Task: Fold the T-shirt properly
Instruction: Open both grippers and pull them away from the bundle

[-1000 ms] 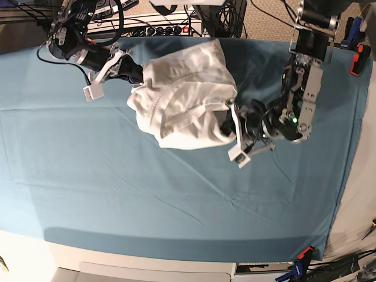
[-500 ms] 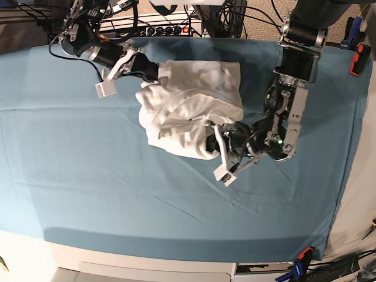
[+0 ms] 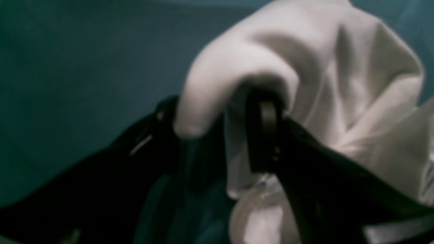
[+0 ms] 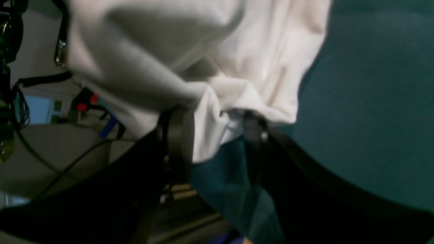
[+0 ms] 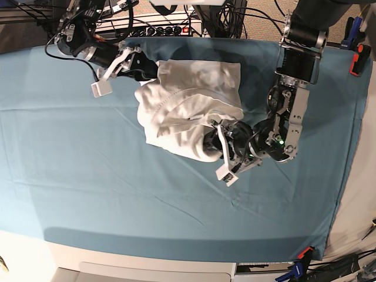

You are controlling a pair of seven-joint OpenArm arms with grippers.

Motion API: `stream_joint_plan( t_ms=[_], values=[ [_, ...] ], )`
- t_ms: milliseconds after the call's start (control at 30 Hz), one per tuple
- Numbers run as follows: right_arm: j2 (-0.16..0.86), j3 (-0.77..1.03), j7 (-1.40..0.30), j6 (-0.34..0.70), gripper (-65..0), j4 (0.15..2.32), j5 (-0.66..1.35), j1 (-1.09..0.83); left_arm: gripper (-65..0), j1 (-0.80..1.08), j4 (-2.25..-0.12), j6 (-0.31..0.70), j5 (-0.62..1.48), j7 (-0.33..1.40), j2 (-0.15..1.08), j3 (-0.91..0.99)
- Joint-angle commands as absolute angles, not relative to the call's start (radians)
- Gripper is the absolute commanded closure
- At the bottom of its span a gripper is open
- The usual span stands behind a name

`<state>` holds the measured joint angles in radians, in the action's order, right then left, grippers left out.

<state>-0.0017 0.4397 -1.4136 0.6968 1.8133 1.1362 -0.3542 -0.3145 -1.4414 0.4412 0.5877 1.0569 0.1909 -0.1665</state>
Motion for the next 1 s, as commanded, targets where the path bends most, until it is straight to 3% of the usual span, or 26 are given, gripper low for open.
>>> stream_joint_plan(
  t_ms=[0,333,400,433,467,533,733,967],
  values=[
    [0.003,0.45,-1.396,0.698,-25.4,1.837,1.177,-0.343,-31.1,-0.355,-1.458,0.441,0.603,1.039,0.202,-0.161],
    [0.003,0.638,-1.396,0.698,-25.3,2.056,1.189,-0.321,-29.6,-0.482,-1.496,0.381,0.603,1.077,0.337,-0.158],
    [0.003,0.69,-1.396,0.698,-24.2,2.118,1.195,-0.322,-15.1,-0.502,-1.497,0.38,0.607,1.095,0.361,-0.15],
    [0.003,0.715,-1.396,0.698,-20.1,2.147,1.217,-0.323,-4.7,-0.508,-1.499,0.375,0.608,1.105,0.373,-0.142],
    [0.002,0.741,-1.396,0.698,-14.0,2.175,1.253,-0.327,0.0,-0.51,-1.502,0.353,0.619,1.113,0.384,-0.131],
    [-0.004,0.781,-1.396,0.698,-0.4,2.233,1.322,-0.339,0.0,-0.509,-1.51,0.34,0.664,1.128,0.413,-0.097],
    [-0.071,0.76,-1.396,0.698,0.0,2.356,1.484,-0.414,0.0,-0.488,-1.51,0.49,0.994,1.232,0.489,0.117],
    [-0.139,0.497,-1.396,0.698,0.0,2.356,1.484,-0.483,0.0,-0.343,-1.51,0.649,1.457,1.396,0.541,0.306]
  ],
)
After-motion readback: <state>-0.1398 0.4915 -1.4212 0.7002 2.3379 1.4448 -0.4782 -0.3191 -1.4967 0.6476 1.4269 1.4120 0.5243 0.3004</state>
